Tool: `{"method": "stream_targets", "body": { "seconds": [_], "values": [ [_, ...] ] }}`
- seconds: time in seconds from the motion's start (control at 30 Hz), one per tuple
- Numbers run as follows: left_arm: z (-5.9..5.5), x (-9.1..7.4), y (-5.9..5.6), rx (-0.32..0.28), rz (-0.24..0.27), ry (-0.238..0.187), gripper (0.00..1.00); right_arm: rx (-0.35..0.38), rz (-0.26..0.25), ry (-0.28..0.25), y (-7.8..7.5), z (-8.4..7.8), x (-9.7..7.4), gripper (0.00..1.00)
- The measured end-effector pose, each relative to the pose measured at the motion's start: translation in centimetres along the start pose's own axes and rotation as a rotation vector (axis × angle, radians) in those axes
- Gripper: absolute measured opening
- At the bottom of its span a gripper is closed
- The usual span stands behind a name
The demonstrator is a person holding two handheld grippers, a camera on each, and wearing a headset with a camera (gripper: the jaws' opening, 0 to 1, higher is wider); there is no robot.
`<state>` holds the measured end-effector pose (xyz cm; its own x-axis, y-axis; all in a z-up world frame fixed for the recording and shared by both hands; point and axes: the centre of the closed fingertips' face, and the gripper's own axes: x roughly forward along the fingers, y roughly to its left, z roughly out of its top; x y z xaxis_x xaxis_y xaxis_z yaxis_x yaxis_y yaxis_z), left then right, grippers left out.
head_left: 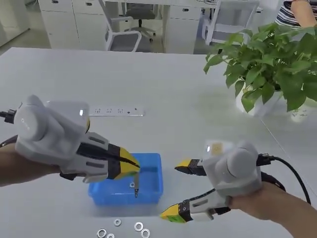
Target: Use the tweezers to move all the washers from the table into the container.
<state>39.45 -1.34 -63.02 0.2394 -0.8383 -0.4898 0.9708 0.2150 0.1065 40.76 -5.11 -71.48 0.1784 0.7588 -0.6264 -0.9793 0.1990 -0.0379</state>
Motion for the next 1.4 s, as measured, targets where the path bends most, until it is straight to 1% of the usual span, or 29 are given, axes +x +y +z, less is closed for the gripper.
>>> {"method": "stream_targets", "body": {
  "seconds": [0.07, 0.17, 0.27, 0.7, 0.97, 1.4],
  "values": [
    [0.0, 0.2, -0.4, 0.000, -0.006, -0.001, 0.05, 0.004, 0.005, 0.004, 0.3, -0.3, 0.0, 0.73],
    [-0.1, 0.5, -0.9, -0.006, -0.014, -0.010, 0.05, 0.009, -0.002, 0.008, 0.4, -0.8, -0.1, 0.75],
    [-0.4, 0.9, -1.4, -0.007, -0.021, -0.011, 0.05, 0.010, -0.003, 0.008, 0.7, -1.0, -0.1, 0.77],
    [-1.5, 2.0, -2.7, -0.028, -0.042, -0.014, 0.05, 0.025, 0.008, -0.013, 1.4, -1.4, -0.1, 0.85],
    [-1.8, 2.5, -3.6, -0.038, -0.058, -0.018, 0.05, 0.027, 0.015, -0.001, 2.0, -2.0, 0.1, 0.87],
    [-2.2, 3.4, -4.6, -0.048, -0.078, -0.012, 0.05, 0.028, 0.031, 0.008, 2.6, -2.3, 0.5, 0.86]
  ]
}}
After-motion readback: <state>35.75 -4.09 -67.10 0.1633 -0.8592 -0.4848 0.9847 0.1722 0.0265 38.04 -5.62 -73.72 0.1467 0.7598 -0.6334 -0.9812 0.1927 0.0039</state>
